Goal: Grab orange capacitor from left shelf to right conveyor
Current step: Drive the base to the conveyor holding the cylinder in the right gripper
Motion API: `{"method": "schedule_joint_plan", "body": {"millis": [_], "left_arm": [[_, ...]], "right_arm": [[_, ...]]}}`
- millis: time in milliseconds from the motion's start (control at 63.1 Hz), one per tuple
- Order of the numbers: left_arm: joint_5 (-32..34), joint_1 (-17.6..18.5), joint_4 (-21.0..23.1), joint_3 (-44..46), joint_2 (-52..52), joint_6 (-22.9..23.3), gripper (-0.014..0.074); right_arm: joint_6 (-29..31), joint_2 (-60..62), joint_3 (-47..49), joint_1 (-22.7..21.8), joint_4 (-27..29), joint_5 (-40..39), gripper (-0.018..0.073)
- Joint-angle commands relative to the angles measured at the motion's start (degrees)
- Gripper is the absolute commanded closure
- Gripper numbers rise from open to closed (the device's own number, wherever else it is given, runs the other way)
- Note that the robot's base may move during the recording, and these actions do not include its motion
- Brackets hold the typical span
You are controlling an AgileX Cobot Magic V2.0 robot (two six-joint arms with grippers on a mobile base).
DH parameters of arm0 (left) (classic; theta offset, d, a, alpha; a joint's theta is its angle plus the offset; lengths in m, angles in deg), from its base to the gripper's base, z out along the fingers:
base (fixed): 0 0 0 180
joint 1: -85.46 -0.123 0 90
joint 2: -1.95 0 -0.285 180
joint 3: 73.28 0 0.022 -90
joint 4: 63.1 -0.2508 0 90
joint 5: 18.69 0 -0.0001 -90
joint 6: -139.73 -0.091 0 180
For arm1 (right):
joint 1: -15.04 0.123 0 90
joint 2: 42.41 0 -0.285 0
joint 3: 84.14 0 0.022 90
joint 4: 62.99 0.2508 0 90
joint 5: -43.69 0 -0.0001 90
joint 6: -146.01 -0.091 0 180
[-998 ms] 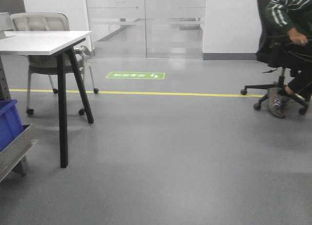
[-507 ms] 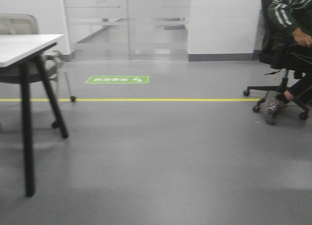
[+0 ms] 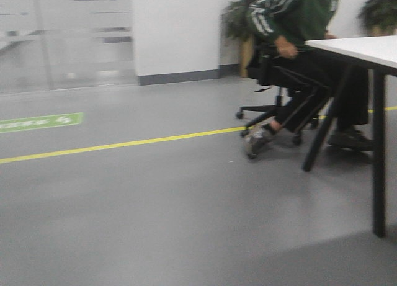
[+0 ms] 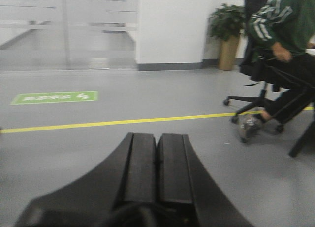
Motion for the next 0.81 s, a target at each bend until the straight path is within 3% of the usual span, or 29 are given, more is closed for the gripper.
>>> {"method": "schedule_joint_plan", "body": {"millis": [0,792], "left_arm": [[5.2,0.1,0.1,-1.2,-0.5,0.1,0.0722],[5.2,0.1,0.1,-1.2,-0.5,0.1,0.0722]], "right_arm": [[0.6,-0.9,1.5,0.1,0.1,-4.1,0.051],[0.6,-0.9,1.5,0.1,0.1,-4.2,0.051]]}}
